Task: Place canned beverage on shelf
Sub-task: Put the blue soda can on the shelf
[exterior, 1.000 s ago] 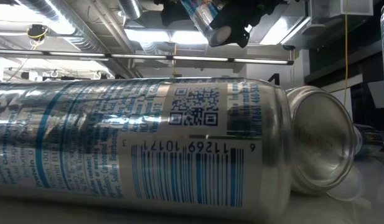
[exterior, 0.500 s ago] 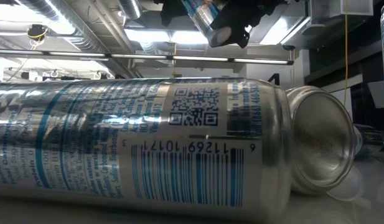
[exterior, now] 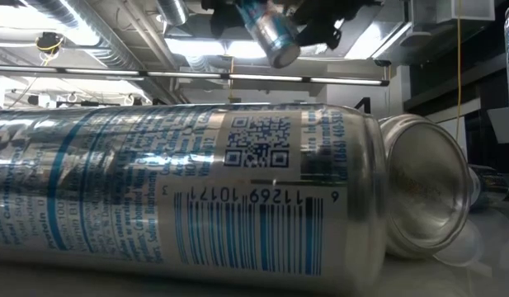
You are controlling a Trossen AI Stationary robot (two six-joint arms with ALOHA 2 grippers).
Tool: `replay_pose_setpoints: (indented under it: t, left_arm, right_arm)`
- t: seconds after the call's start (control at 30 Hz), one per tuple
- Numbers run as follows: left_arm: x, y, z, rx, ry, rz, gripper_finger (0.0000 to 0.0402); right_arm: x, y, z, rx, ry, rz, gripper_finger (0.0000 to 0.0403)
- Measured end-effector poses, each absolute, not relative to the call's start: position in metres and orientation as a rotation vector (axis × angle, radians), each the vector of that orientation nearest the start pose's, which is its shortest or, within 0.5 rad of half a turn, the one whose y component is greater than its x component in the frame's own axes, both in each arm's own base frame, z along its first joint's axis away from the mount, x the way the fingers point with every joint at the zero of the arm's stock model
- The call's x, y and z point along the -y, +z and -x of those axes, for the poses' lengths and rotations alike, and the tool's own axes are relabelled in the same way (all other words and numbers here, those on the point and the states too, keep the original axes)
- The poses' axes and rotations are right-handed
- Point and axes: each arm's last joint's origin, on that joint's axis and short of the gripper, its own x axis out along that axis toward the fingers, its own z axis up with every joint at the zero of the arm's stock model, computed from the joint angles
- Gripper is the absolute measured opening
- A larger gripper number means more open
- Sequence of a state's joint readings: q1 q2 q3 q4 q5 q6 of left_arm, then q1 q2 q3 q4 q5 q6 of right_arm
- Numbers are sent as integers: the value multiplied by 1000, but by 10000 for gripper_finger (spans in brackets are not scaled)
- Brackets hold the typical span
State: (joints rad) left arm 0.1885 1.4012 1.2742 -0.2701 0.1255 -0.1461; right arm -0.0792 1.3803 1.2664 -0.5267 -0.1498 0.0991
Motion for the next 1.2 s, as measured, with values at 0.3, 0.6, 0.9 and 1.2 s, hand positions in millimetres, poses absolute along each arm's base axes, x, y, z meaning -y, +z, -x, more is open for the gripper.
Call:
replay_pose_setpoints:
  t: [0.3,0.6,0.9,1.2]
  left_arm:
    - [-78,367,-278,-428,149,138,221]
    - [-115,377,-238,-476,258,4,222]
    - [-160,373,-206,-532,308,-105,222]
    - [-188,365,-182,-622,391,-147,222]
  right_arm:
    - [20,354,-279,-601,-46,-136,271]
    - [21,348,-291,-581,-46,-136,271]
    - [22,353,-300,-486,-43,-143,271]
    - [22,355,-304,-450,-51,-184,271]
